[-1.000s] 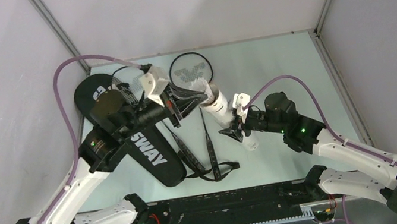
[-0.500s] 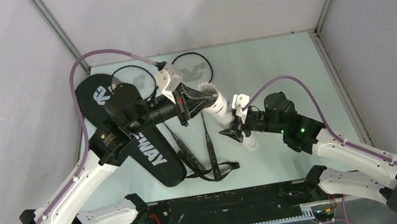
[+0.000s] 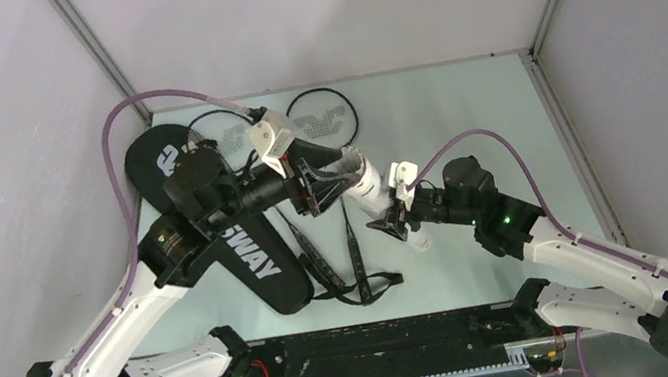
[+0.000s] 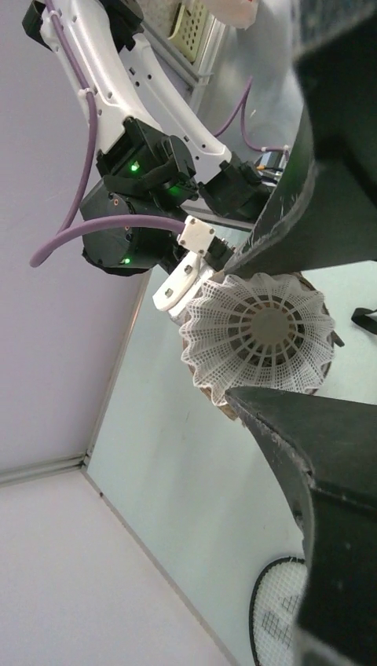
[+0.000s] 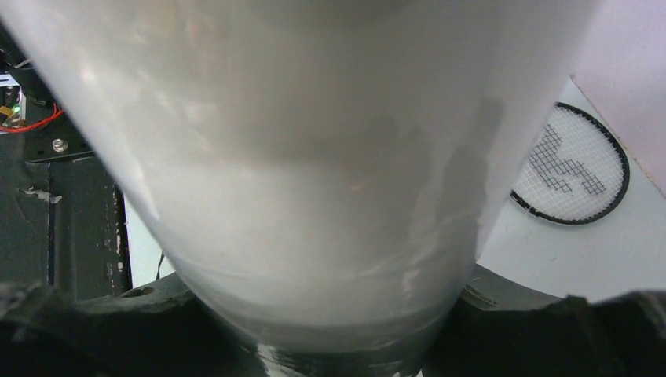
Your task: Pack up the badminton gear
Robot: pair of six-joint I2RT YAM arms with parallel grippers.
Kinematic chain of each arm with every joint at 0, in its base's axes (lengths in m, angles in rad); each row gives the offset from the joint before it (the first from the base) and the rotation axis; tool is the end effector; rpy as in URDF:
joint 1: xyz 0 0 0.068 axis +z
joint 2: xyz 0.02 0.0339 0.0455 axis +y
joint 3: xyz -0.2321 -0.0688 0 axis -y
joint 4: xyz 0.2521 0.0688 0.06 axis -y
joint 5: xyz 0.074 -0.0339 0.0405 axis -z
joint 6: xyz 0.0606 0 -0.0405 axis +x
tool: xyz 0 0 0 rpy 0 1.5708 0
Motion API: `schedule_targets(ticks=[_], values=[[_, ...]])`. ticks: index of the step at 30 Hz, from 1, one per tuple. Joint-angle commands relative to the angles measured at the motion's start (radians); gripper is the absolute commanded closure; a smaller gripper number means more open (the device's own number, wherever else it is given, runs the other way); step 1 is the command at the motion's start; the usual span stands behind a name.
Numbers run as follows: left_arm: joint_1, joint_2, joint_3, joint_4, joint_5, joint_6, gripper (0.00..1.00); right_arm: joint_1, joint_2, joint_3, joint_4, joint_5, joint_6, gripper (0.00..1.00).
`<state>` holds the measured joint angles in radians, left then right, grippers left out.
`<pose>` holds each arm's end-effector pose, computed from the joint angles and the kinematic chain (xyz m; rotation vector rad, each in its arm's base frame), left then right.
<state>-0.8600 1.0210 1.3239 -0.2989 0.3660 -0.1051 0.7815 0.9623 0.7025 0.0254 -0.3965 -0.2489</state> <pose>0.1480 -0.2052 0.4444 0.8862 1.4099 -1.0312 0.1771 0.2087 0.2670 -1.1511 1.4457 0.7329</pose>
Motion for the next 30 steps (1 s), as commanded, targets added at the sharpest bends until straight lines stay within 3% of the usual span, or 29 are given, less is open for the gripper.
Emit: schedule_targets(ticks=[1, 5, 8, 13, 15, 18, 25, 30], values=[[-0.02, -0.051, 0.013, 0.008, 0.031, -0.015, 0.37, -0.021, 0.006, 0.025, 0.077, 0.031, 0.034, 0.62], [-0.02, -0.096, -0.005, 0.033, 0.046, -0.018, 0.22, -0.031, 0.006, 0.025, 0.066, 0.047, 0.036, 0.62], [-0.02, -0.124, -0.026, 0.058, 0.022, -0.018, 0.02, -0.047, 0.005, 0.025, 0.055, 0.05, 0.043, 0.63], [-0.021, -0.137, -0.051, 0.059, -0.154, -0.019, 0.0, -0.081, -0.004, 0.025, 0.036, 0.06, 0.062, 0.63], [-0.019, -0.122, -0.064, 0.056, -0.35, -0.018, 0.0, -0.094, -0.01, 0.025, 0.027, 0.066, 0.074, 0.63], [0.022, -0.066, -0.088, 0.06, -0.476, -0.059, 0.0, -0.111, -0.023, 0.025, 0.017, 0.092, 0.095, 0.63], [0.385, 0.194, -0.125, 0.135, -0.427, -0.284, 0.0, -0.154, -0.06, 0.025, -0.014, 0.285, 0.209, 0.63], [0.577, 0.564, 0.037, 0.164, -0.383, -0.427, 0.0, -0.156, -0.073, 0.025, -0.051, 0.31, 0.243, 0.62]])
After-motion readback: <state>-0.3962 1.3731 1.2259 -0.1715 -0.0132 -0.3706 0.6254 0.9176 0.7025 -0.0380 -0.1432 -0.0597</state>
